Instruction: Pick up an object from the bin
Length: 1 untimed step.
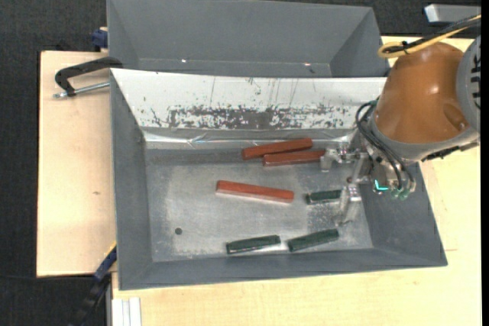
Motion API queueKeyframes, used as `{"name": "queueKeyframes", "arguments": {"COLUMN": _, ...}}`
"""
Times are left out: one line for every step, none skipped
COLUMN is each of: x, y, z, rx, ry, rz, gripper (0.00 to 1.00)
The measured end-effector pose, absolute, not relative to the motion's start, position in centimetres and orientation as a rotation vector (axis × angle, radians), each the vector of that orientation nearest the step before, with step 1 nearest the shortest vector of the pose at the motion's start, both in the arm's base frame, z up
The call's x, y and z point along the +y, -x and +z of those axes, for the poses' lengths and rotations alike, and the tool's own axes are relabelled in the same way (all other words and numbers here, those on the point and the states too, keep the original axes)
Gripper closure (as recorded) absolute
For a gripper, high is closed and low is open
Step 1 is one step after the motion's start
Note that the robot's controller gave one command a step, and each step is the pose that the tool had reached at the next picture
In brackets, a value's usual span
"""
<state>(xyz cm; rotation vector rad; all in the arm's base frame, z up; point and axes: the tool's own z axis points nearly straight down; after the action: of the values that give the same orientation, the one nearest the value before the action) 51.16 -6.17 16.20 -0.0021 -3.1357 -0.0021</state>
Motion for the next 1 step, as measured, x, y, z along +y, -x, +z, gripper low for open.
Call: {"name": "queueKeyframes", "arguments": {"x": -6.17, "y": -51.22, "z": 16.41, "rx": -3.139, "ry": 0.001, "rz": -0.002, "gripper": 0.0}}
